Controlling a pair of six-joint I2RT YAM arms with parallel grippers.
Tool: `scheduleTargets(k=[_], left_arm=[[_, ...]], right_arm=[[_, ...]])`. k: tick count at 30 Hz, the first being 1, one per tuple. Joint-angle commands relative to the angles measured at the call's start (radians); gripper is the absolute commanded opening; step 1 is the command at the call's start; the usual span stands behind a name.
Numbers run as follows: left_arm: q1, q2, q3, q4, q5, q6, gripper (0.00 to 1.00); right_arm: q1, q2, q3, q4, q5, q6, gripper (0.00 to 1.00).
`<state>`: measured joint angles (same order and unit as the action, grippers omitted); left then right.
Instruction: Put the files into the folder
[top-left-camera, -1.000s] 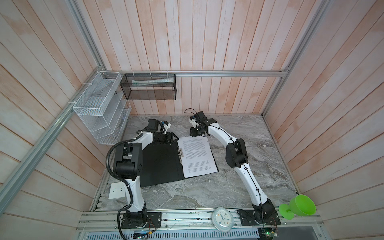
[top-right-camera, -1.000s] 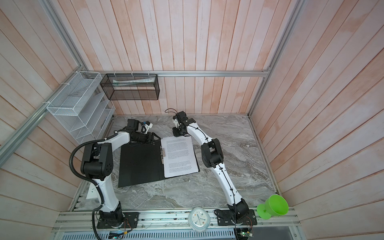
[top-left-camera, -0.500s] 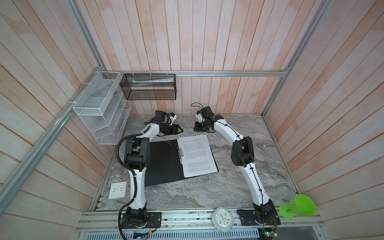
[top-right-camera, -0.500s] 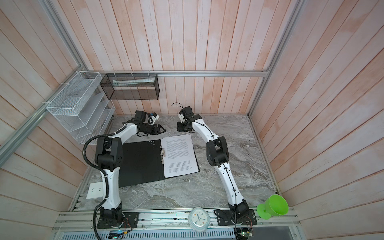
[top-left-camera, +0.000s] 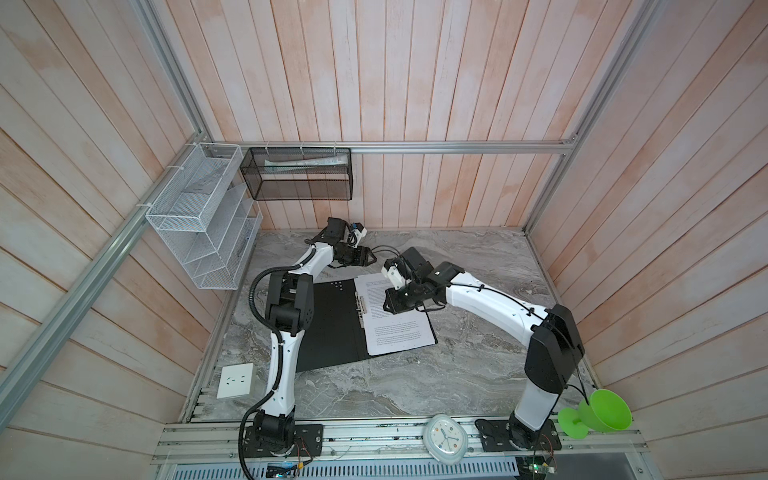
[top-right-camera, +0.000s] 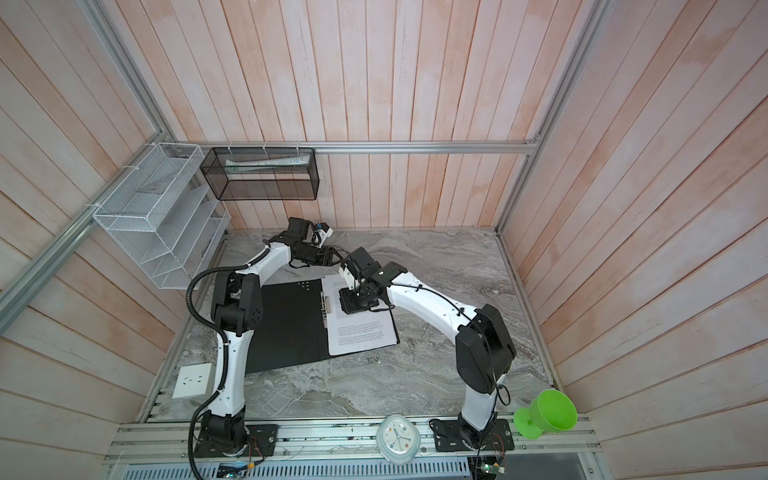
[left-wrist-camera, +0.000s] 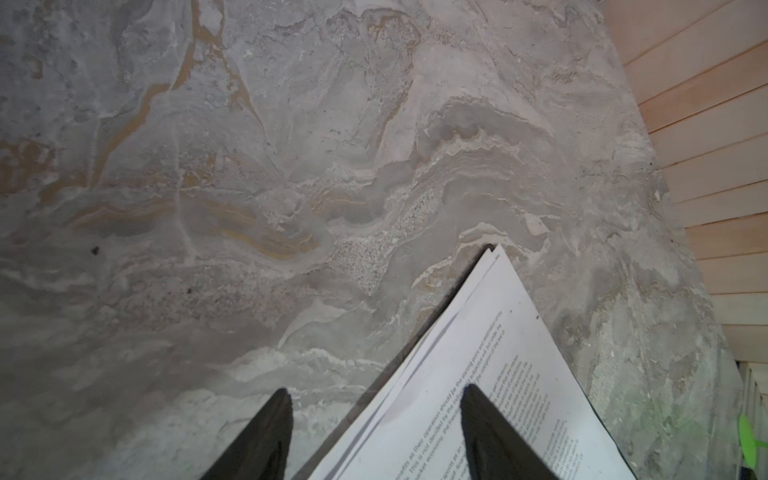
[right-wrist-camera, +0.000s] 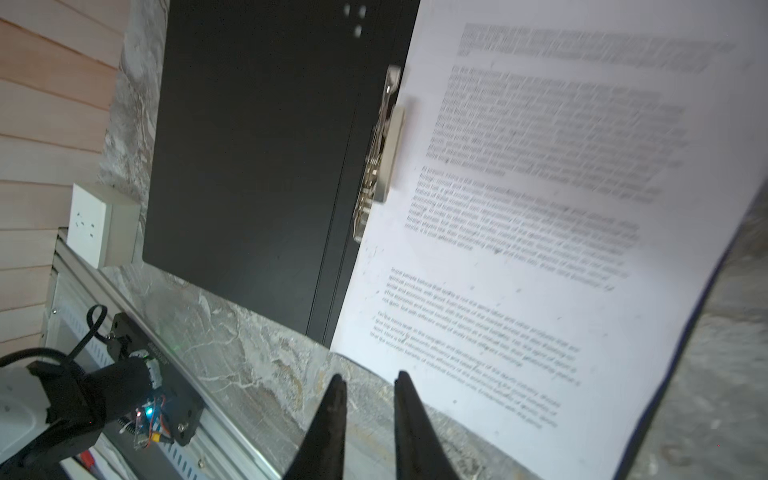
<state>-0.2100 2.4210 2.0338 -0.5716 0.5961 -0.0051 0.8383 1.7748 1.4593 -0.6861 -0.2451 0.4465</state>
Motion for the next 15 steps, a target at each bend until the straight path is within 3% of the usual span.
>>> scheduleTargets(k=[1,9,15], left_arm=[[-0.003,0.055,0.064,-0.062,-0.025,0.033,0.67],[-0.02,0.082,0.104,-0.099,-0.041,0.061,0.67],[-0.034,0.085,0.098,-0.15,-0.041,0.096,0.67]], right_arm=[[0.077,-0.031,-0.092,0.038,0.01,0.104,0.21],[0.194,-0.076,-0.308,0.214,-0.03,0.265,0.21],[0.221,-0.037,-0.332,0.23,-0.003,0.289,0.2]])
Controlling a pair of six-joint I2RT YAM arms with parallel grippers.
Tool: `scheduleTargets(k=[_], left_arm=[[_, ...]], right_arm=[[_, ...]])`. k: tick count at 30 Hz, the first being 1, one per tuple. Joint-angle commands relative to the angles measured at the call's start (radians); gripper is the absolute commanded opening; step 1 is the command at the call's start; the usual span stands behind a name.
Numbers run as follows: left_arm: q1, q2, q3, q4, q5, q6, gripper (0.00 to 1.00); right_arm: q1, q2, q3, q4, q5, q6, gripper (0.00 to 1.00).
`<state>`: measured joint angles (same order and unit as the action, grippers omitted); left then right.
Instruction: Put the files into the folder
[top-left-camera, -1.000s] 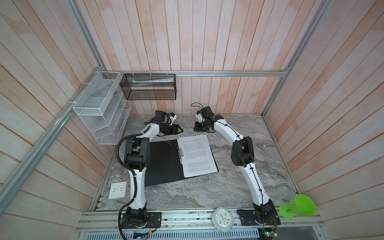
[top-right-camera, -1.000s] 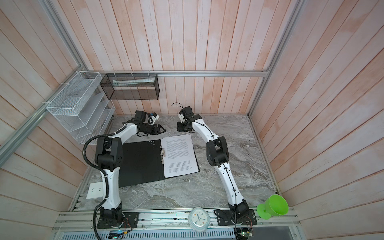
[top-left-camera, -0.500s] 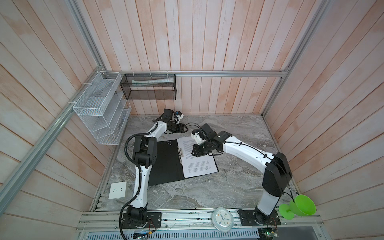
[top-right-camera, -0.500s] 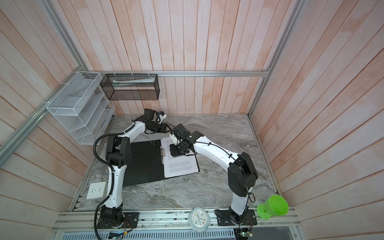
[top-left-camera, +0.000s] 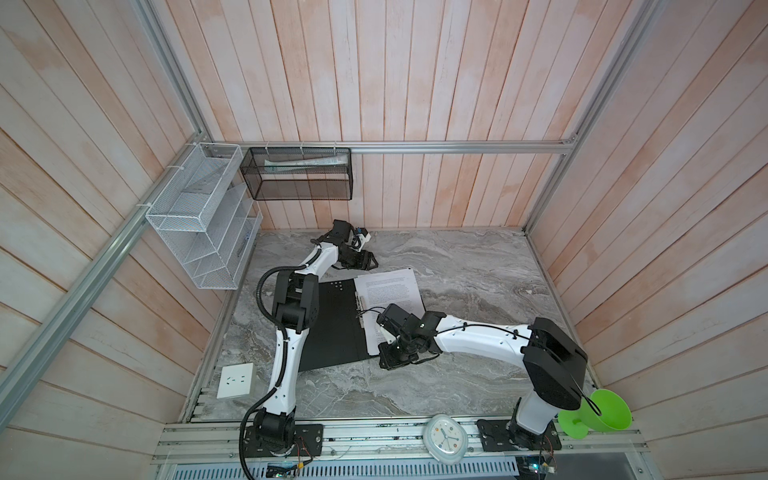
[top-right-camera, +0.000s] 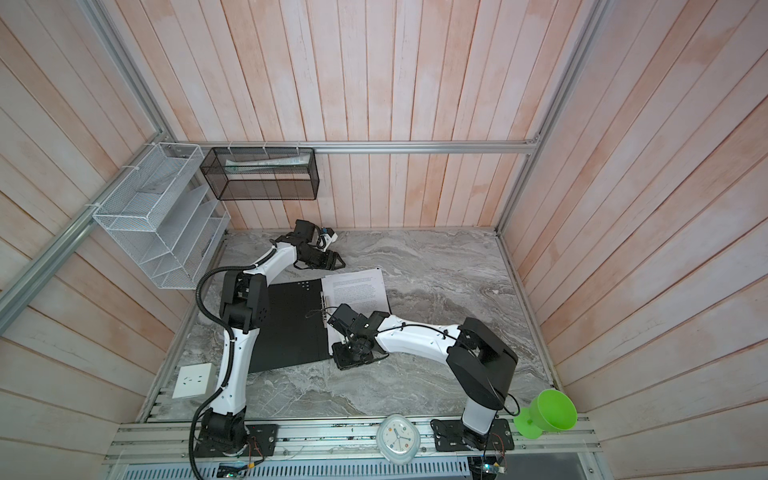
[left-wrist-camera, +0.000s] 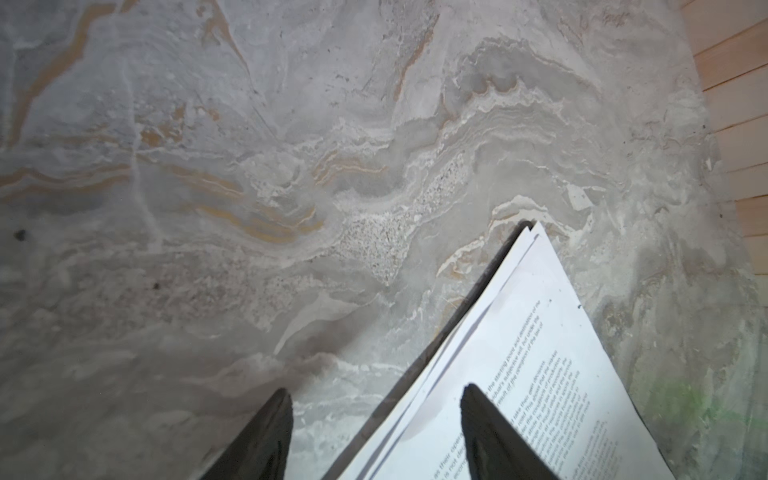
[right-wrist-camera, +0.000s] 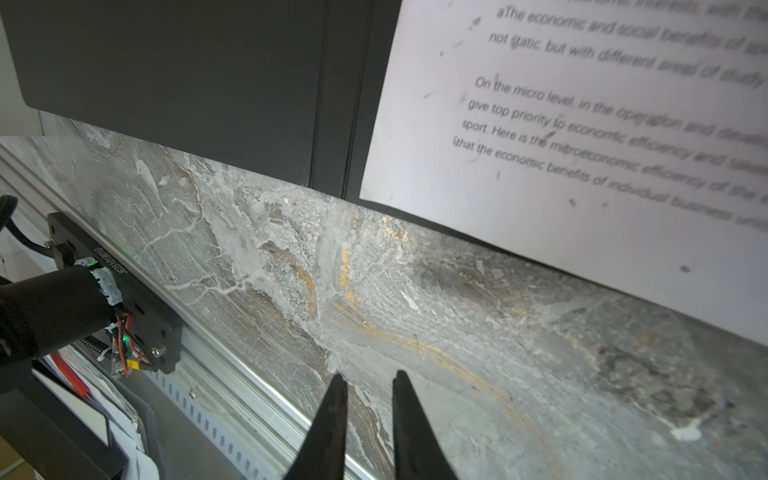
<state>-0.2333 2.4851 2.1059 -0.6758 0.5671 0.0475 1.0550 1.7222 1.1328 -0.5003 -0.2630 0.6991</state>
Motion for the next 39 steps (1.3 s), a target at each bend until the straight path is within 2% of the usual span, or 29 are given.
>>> scheduleTargets(k=[1,16,39], left_arm=[[-0.013,0.018,0.023,-0.055,-0.018,0.052,0.67],[-0.018,-0.044,-0.084,-0.111,-0.056,0.133,0.66],[-0.018,-0.083,-0.103,-0.195,-0.065,0.172,0.66]], right_arm=[[0.004,0.019,-0.009,0.055,0.018,0.04,0.2],[0.004,0.065,-0.025,0.061,0.03,0.038,0.2],[0.002,0.138,0.026,0.042,0.082,0.039,0.2]])
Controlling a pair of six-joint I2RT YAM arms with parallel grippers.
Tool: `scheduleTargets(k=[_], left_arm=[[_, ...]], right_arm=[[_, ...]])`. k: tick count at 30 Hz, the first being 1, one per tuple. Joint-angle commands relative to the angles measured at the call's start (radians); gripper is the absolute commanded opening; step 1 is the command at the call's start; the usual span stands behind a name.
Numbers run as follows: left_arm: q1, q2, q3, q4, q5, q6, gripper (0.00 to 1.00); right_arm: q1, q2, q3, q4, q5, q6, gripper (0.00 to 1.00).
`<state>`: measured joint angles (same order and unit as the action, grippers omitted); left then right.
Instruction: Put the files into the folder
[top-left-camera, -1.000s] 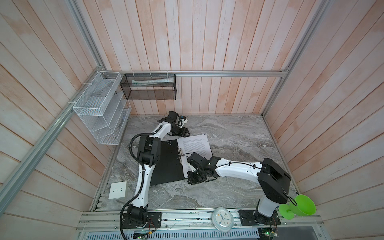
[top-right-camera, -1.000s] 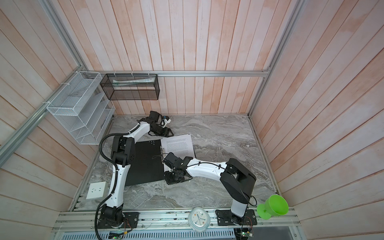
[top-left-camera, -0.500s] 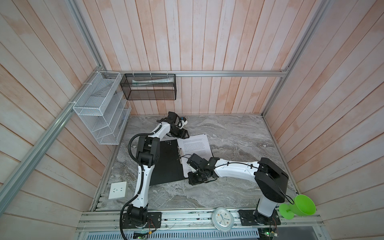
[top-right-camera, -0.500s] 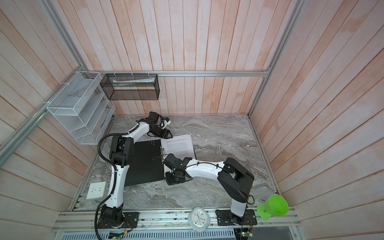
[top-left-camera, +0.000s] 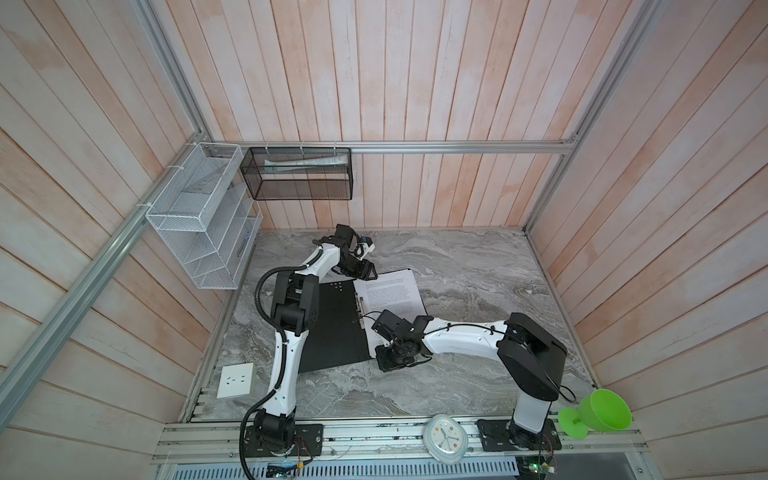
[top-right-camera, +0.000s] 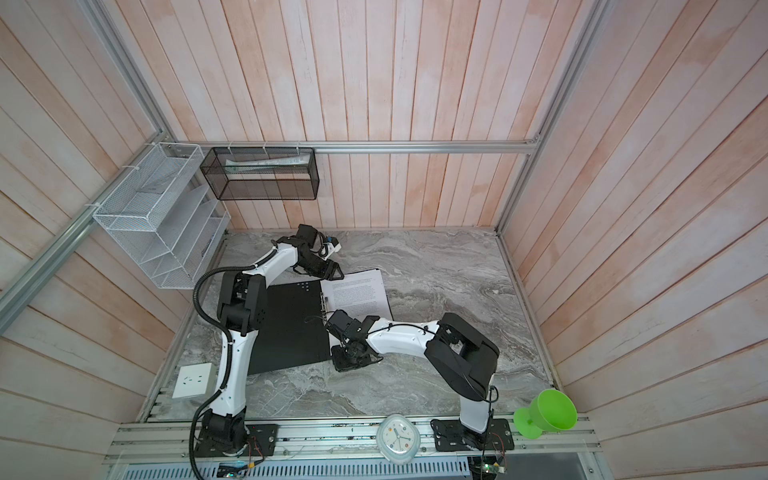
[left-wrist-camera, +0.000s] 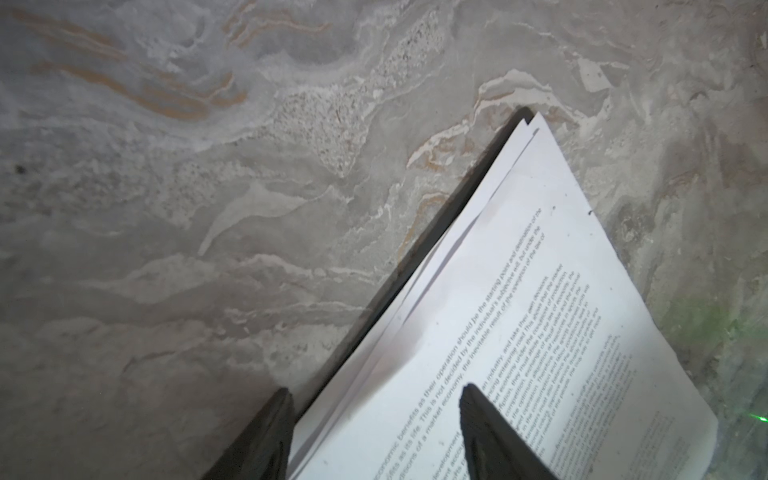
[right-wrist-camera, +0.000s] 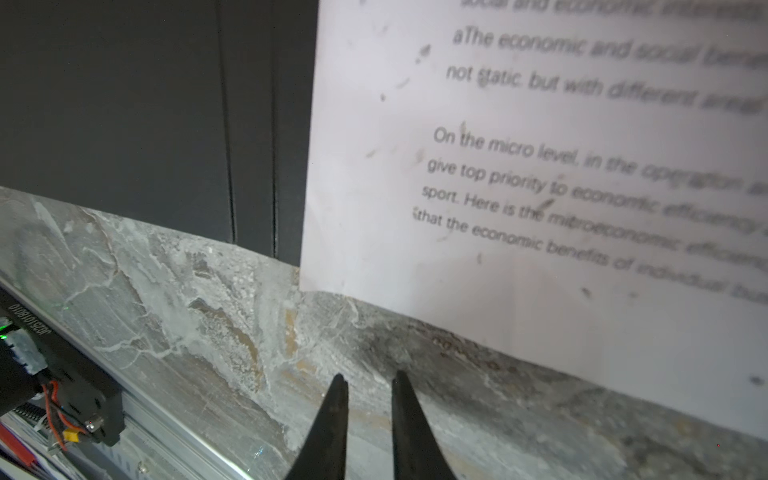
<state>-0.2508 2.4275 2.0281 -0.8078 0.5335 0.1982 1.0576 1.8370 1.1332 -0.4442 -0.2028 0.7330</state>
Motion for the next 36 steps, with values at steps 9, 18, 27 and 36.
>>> scheduleTargets(k=[9,18,27,36], left_arm=[[0.0,-0.02,0.071,-0.067,-0.055,0.007,0.66],[0.001,0.06,0.165,-0.099,-0.055,-0.028,0.66],[0.001,0.068,0.124,-0.114,-0.045,-0.018,0.65],[0.001,0.019,0.039,-0.098,-0.041,-0.002,0.64]], right_arm=[[-0.006,0.054,0.054,-0.038,0.042,-0.003,0.2],[-0.004,0.095,0.089,-0.045,0.057,-0.014,0.2],[-0.005,0.113,0.119,-0.045,0.069,-0.03,0.2],[-0.008,0.145,0.163,-0.052,0.067,-0.046,0.2]])
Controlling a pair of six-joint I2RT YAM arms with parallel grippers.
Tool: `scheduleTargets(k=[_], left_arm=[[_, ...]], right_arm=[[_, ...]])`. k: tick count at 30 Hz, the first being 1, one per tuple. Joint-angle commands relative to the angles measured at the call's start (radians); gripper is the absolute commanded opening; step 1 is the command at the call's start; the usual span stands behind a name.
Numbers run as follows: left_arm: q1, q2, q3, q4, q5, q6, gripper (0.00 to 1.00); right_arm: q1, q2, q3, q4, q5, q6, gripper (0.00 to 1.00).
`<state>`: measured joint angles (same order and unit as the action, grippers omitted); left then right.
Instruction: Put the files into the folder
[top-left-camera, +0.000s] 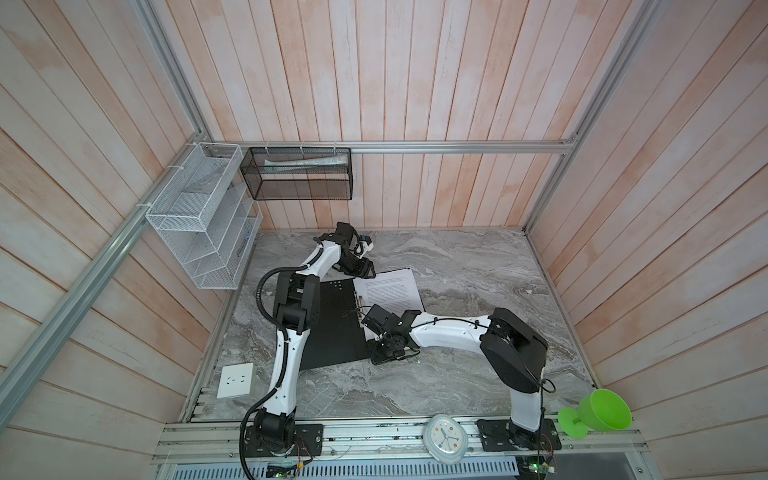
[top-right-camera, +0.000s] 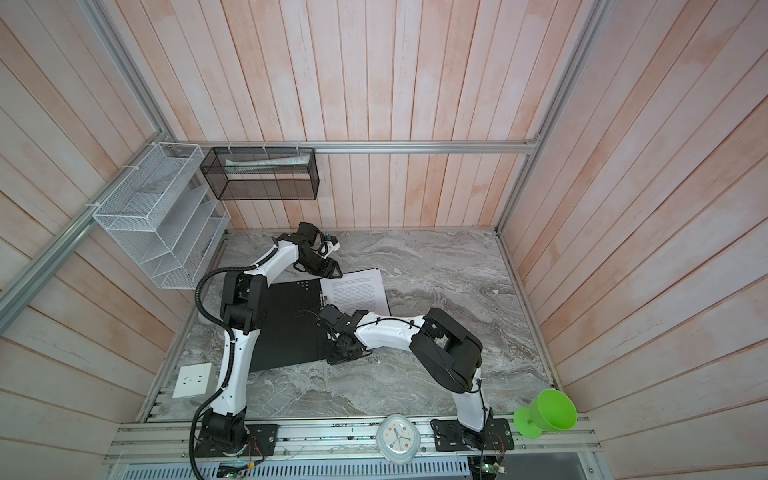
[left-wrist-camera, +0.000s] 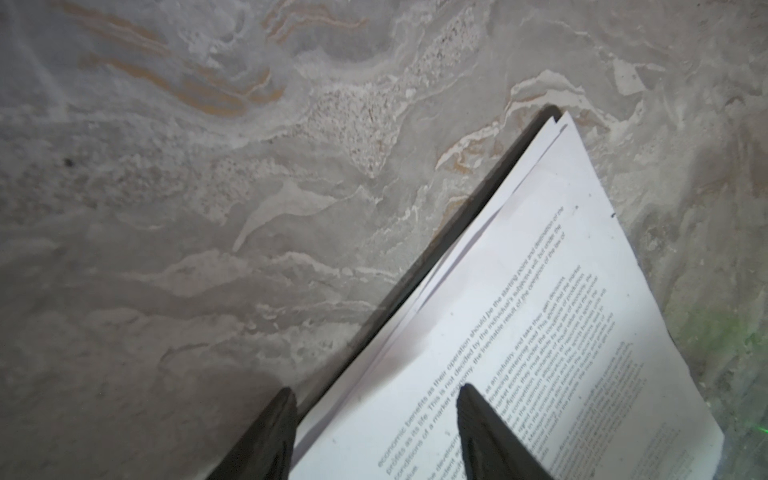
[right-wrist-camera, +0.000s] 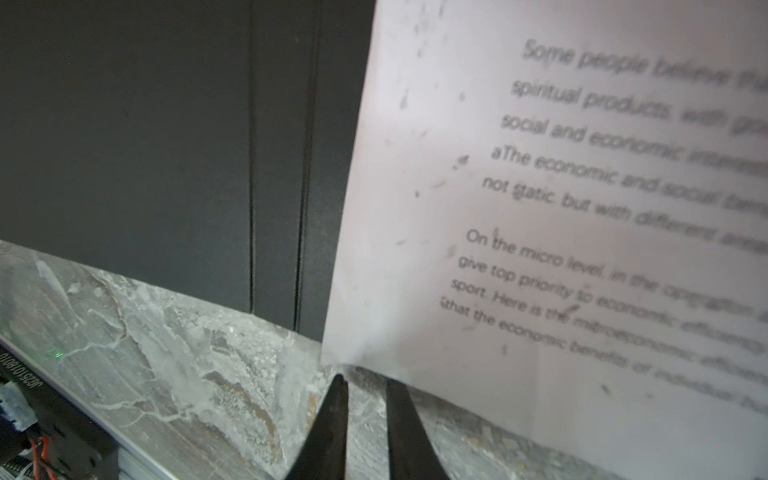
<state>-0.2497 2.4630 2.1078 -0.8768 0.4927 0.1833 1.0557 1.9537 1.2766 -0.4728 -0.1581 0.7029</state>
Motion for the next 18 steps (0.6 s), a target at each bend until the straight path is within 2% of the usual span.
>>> scheduleTargets(k=[1,9,15,18], left_arm=[[0.0,-0.019,-0.044,-0.029,-0.002,0.015,0.64],[0.005,-0.044,-0.028,-0.013,-0.047,-0.004,0.65],[0.042,-0.103,0.175,-0.124,-0.083,-0.015,0.67],[0.057,-0.184,0.179,-0.142,-0.095,-0.015,0.67]], right_arm=[[-0.006,0.027,0.019,-0.025,0.022,-0.016,0.2],[-0.004,-0.021,0.026,-0.041,0.022,-0.03,0.22],[-0.036,-0.135,0.089,-0.118,0.049,-0.042,0.23],[-0.092,-0.205,0.098,-0.133,0.06,-0.042,0.23]])
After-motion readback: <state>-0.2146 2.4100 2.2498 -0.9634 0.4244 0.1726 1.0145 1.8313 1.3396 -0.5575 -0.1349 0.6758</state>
